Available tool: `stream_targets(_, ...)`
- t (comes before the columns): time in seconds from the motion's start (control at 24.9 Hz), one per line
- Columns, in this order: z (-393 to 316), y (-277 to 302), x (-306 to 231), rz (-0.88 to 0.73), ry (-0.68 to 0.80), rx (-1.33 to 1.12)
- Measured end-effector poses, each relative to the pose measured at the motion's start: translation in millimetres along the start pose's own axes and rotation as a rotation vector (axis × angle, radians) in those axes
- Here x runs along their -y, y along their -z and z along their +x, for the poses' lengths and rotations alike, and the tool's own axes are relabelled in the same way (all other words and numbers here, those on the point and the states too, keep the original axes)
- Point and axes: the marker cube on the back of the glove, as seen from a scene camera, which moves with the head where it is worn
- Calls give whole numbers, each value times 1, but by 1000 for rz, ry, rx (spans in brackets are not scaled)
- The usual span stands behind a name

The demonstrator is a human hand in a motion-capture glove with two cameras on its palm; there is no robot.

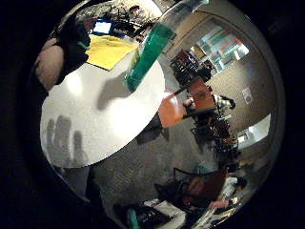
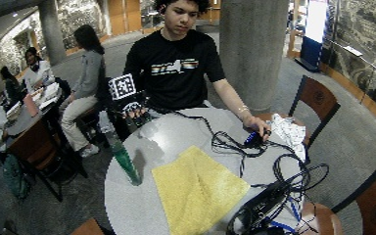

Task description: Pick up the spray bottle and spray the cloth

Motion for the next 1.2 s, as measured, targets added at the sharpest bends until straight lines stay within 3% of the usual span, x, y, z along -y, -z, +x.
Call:
stream_targets(0.32, 20, -2, -2, 65, -177, 133)
stream_targets(0.52, 38, 20, 6, -3, -213, 262)
stream_targets(0.68, 50, 3, -3, 160, -344, 685)
stream_targets(0.84, 59, -9, -16, 176, -505, 984)
stream_targets(1.2, 88, -28, 12, 135, -608, 1006)
